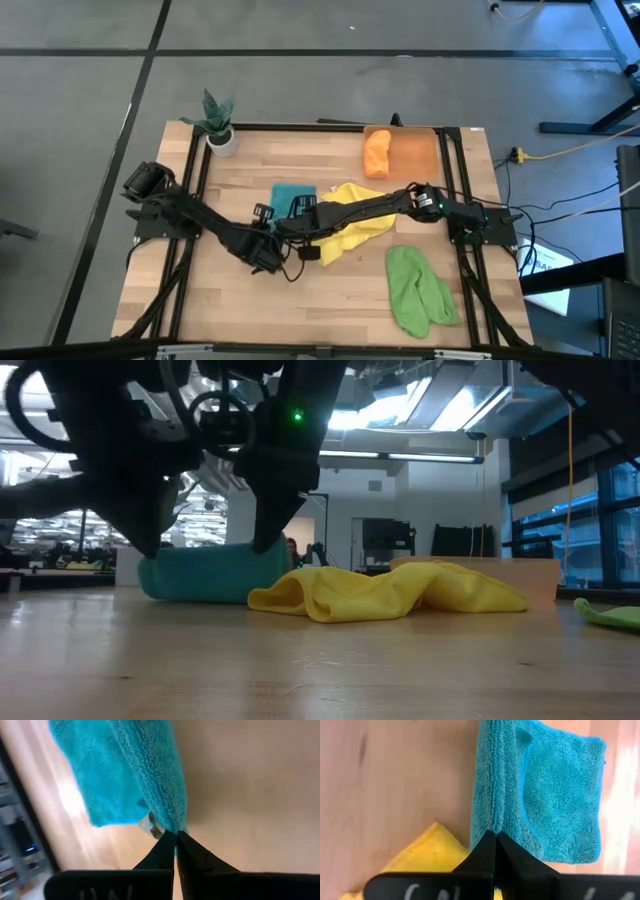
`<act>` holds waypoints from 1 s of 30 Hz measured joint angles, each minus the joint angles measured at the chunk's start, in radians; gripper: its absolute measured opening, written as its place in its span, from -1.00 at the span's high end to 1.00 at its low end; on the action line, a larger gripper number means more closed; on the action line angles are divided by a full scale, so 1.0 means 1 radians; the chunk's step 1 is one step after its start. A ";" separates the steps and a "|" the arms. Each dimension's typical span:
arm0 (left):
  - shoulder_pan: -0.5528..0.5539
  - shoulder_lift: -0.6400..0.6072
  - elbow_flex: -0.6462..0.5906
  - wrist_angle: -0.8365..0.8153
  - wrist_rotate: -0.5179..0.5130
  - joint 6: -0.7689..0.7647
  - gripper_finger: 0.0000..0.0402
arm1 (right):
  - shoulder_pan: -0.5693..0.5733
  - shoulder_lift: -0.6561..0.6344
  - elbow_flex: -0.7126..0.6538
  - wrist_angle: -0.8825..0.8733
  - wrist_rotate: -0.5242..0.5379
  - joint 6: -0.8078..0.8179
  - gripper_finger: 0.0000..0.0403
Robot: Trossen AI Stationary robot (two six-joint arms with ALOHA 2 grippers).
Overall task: Roll microfiber towels into tight, uniform cylinder then place into a basket
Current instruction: Roll the blue microfiber towel
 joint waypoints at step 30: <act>0.135 -0.002 -0.089 0.149 -0.253 0.273 1.00 | -0.077 0.009 -0.003 -0.135 0.213 0.081 0.98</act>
